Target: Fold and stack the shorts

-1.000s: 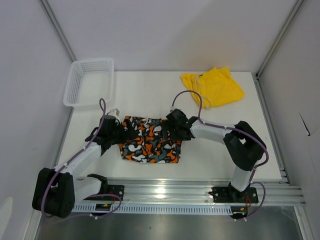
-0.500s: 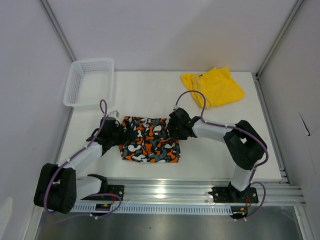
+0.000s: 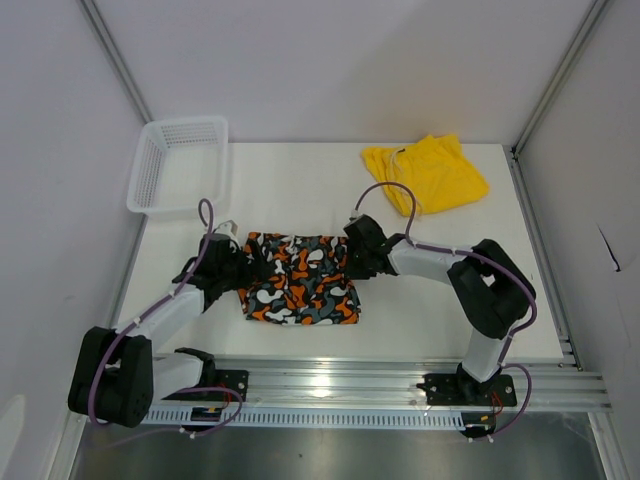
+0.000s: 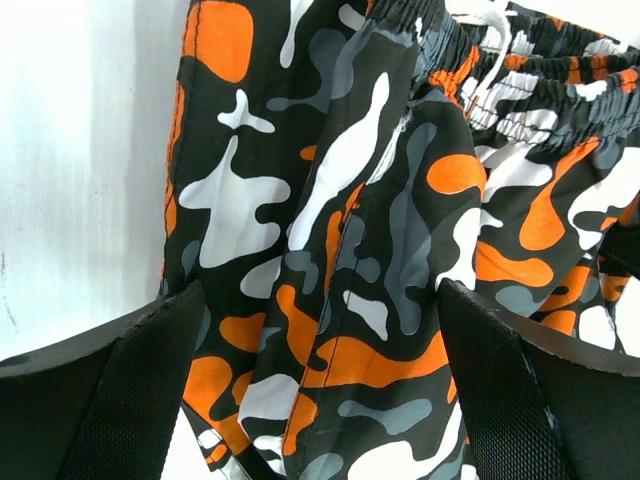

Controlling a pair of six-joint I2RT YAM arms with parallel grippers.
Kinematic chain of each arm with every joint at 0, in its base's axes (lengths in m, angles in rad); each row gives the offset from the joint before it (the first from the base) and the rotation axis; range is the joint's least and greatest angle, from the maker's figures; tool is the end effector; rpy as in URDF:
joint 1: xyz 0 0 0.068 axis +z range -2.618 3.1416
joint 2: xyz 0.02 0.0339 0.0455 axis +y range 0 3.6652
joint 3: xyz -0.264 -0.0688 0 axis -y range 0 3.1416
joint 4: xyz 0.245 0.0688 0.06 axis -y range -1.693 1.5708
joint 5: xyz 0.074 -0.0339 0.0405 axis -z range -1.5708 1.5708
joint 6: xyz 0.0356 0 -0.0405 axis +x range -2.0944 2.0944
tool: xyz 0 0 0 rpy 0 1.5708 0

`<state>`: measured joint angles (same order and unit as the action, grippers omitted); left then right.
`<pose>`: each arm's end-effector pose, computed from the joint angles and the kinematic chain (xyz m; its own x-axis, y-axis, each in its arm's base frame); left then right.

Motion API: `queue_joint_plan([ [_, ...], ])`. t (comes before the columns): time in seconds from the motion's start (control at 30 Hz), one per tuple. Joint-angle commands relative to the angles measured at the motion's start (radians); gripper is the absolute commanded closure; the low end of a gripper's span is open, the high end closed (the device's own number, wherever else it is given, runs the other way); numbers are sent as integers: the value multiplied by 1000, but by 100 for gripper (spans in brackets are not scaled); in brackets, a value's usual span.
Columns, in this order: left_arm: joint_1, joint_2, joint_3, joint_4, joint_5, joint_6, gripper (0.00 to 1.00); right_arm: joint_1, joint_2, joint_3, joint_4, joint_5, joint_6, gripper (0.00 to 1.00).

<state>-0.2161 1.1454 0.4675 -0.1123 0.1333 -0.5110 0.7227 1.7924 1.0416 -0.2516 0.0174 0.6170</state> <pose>0.2104 -0.0510 0.1694 -0.7539 -0.3307 -0.5676 -0.0743 0.9014 -0.4265 0.2682 0.2357 0.1554 -0.8941 -0.0172 -0.4475 -0.1679 0.9392 0.2995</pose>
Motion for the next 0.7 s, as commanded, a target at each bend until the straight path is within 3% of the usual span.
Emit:
queue_joint_plan([
  [0.0,21,-24,-16,34,-12,22,1,-12,-4,-35,1,-16,-22,62],
  [0.07,30,-32,-27,42,-6,19,1,-23,-13,-49,26,-54,-26,43],
  [0.17,41,-53,-41,56,9,17,1,-38,-42,-81,73,-99,-28,26],
  [0.33,49,-58,-49,65,28,12,1,-71,-94,-155,205,-224,-16,8],
  [0.5,60,-58,-56,71,34,8,1,-94,-100,-195,241,-270,-5,6],
  [0.67,64,-42,-50,68,38,6,1,-161,-99,-276,393,-400,32,5],
])
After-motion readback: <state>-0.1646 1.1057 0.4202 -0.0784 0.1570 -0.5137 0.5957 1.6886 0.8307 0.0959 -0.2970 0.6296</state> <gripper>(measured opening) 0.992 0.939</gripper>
